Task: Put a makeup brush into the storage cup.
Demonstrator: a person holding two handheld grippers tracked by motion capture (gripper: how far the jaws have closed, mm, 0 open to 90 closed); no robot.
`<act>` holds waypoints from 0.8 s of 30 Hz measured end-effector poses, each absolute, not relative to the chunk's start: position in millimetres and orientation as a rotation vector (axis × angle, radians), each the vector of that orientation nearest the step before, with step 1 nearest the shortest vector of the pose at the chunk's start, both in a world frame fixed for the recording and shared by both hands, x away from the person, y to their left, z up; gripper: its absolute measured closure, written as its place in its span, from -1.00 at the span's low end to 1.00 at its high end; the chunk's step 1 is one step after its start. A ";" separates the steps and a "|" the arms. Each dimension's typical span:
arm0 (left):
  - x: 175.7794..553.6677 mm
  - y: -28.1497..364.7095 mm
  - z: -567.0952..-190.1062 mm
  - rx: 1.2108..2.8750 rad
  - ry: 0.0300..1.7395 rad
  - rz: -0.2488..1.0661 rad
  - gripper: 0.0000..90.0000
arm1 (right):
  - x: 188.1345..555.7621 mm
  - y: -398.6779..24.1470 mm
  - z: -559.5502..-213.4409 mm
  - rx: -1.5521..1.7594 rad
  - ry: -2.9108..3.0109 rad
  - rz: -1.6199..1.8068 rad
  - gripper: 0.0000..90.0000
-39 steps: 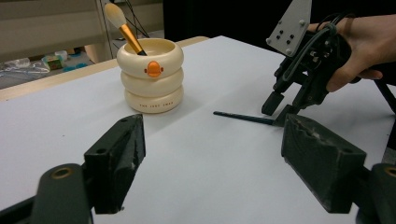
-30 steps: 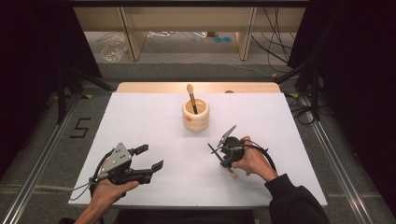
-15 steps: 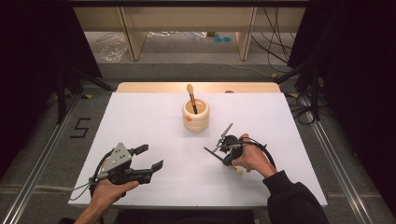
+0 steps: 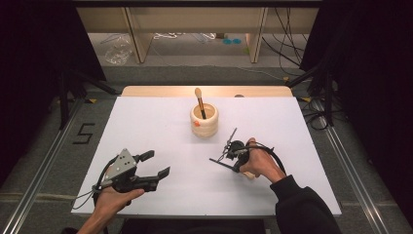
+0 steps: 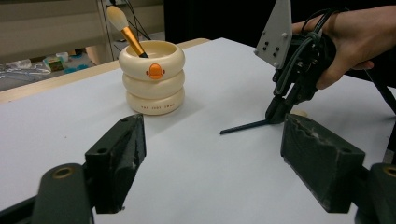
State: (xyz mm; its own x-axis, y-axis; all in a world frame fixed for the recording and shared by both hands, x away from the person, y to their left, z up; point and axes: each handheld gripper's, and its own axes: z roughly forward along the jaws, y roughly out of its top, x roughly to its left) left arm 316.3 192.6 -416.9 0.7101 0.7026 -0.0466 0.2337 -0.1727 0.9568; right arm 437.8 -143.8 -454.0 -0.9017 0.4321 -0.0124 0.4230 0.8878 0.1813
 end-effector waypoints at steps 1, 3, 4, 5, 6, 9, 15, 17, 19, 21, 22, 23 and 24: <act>316.3 192.6 -416.9 1.737 0.750 0.494 -0.50 | 438.4 -143.9 -454.5 0.663 3.001 0.268 0.85; 316.2 192.6 -416.9 1.738 0.748 0.494 -0.50 | 437.2 -142.3 -453.9 0.684 3.000 0.261 0.85; 316.1 192.6 -416.8 1.738 0.749 0.494 -0.50 | 437.3 -141.8 -454.0 0.684 2.998 0.255 0.85; 316.1 192.6 -416.8 1.738 0.748 0.495 -0.50 | 437.6 -141.3 -453.8 0.671 2.999 0.242 0.85; 316.2 192.7 -416.7 1.738 0.747 0.496 -0.50 | 436.4 -139.7 -453.4 0.687 2.997 0.231 0.85; 316.3 193.0 -416.6 1.737 0.746 0.497 -0.50 | 438.7 -140.0 -454.2 0.586 2.980 0.205 0.85; 316.4 193.7 -416.2 1.738 0.744 0.499 -0.50 | 436.5 -138.8 -452.7 0.556 2.991 0.202 0.85; 316.6 193.9 -416.1 1.737 0.744 0.500 -0.49 | 437.8 -139.7 -452.5 0.518 2.987 0.211 0.85; 316.5 194.0 -416.1 1.736 0.745 0.500 -0.49 | 435.5 -139.1 -450.1 0.550 2.990 0.210 0.85; 316.5 194.0 -416.1 1.737 0.745 0.500 -0.49 | 435.4 -140.0 -448.4 0.537 2.990 0.229 0.85; 316.6 194.1 -416.1 1.737 0.745 0.500 -0.49 | 434.7 -140.2 -447.7 0.540 2.988 0.238 0.85; 316.6 194.1 -416.1 1.738 0.744 0.500 -0.49 | 434.5 -140.4 -447.0 0.546 2.987 0.234 0.85; 316.7 194.0 -416.2 1.738 0.743 0.500 -0.49 | 434.5 -140.6 -446.2 0.552 2.988 0.236 0.85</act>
